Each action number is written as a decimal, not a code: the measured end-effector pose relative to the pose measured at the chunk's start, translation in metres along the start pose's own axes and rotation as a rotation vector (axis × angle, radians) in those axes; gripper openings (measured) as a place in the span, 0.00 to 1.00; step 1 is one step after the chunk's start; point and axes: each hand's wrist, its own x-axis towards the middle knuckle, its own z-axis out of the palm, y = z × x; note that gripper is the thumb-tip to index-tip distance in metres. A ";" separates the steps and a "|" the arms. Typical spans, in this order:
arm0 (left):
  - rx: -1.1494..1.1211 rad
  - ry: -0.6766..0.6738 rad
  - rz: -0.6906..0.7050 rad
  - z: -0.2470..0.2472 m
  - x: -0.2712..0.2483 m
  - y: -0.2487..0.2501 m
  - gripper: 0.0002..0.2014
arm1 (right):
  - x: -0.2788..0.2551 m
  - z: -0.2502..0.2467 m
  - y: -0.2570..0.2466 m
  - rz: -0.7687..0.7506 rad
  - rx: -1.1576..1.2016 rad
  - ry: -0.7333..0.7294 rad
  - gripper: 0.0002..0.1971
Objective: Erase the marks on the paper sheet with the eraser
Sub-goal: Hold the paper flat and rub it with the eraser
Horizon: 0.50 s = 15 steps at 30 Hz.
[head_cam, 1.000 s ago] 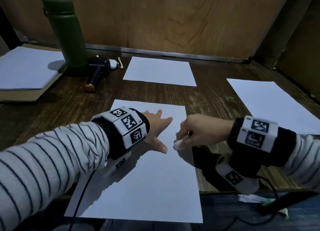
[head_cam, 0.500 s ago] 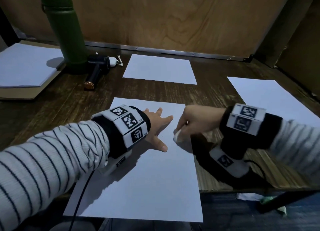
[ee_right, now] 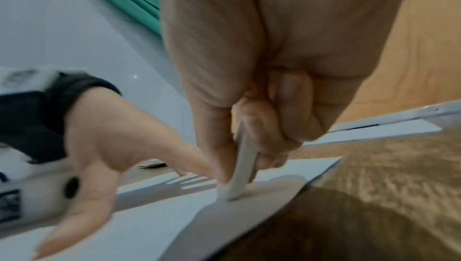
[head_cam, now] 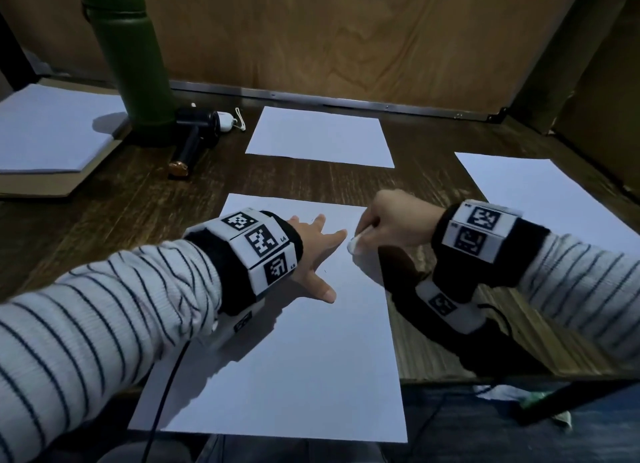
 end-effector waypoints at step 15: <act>-0.014 0.015 0.007 0.001 0.000 -0.001 0.53 | -0.015 0.010 -0.007 -0.058 -0.037 0.005 0.10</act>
